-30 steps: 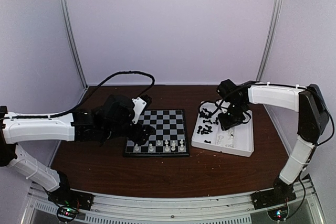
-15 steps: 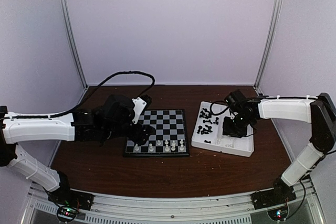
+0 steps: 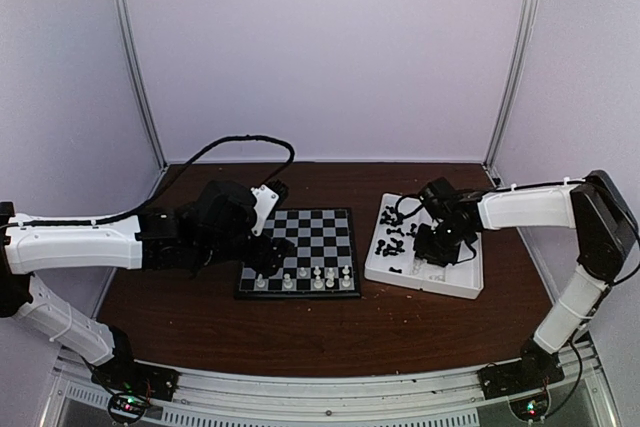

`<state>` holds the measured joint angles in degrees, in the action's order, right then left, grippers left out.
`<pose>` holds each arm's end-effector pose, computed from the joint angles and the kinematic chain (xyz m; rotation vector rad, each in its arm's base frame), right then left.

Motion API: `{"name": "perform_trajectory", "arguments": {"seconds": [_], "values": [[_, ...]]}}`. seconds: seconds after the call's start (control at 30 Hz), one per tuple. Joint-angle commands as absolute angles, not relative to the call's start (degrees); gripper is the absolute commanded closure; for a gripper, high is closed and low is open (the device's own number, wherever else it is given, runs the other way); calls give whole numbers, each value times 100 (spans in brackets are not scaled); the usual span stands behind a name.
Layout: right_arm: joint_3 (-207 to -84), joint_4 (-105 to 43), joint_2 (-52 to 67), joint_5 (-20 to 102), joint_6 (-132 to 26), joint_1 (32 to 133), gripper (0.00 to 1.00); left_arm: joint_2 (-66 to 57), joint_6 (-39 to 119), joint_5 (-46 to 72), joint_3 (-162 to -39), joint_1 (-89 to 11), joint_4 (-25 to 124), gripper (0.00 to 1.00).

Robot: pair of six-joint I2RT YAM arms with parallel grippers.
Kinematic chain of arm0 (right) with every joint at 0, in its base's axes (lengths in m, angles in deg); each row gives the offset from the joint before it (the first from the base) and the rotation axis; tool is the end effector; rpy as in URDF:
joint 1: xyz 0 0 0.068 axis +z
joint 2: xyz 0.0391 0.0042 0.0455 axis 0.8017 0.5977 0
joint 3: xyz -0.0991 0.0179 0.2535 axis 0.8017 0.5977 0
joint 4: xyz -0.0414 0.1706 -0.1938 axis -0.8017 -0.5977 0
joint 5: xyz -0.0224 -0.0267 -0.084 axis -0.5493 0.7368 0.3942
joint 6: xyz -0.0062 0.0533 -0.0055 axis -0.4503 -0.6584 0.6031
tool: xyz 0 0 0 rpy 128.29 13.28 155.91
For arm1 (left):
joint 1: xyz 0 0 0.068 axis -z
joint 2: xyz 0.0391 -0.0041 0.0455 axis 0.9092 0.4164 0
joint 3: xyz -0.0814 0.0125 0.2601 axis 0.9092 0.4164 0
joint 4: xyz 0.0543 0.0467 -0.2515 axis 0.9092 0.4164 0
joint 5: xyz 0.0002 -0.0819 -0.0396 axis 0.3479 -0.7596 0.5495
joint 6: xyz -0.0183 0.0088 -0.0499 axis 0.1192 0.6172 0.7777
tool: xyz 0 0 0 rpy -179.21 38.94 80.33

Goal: Set up the chess pieces on the board
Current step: Pick up the chess piece from the storage box.

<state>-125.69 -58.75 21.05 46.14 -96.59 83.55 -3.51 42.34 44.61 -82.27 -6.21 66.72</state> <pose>0.2694 0.1592 0.1681 0.4789 2.8004 0.4219 0.1620 -0.2444 0.2669 0.6263 2.0882 -0.2815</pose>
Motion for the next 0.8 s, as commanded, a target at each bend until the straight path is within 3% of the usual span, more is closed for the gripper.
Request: {"name": "perform_trajectory", "arguments": {"seconds": [0.0, 0.27, 0.4, 0.47, 0.77], "values": [[-12439, -5481, 2223, 4616, -9932, 8473, 68, -408, 4166, 4560, -8273, -660, 6595, 2], [-12616, -5411, 2770, 4664, -9828, 8476, 69, -420, 4192, 4533, -8277, -662, 6645, 2], [-12513, -5291, 2840, 4656, -9846, 8474, 75, -480, 4203, 4550, -8230, -664, 6646, 2], [-12488, -5292, 2769, 4610, -9814, 8476, 80, -464, 4214, 4543, -8207, -662, 6651, 2], [-12569, -5888, 1872, 4927, -9636, 8475, 81, -459, 4266, 4460, -8163, -662, 6612, 2]]}}
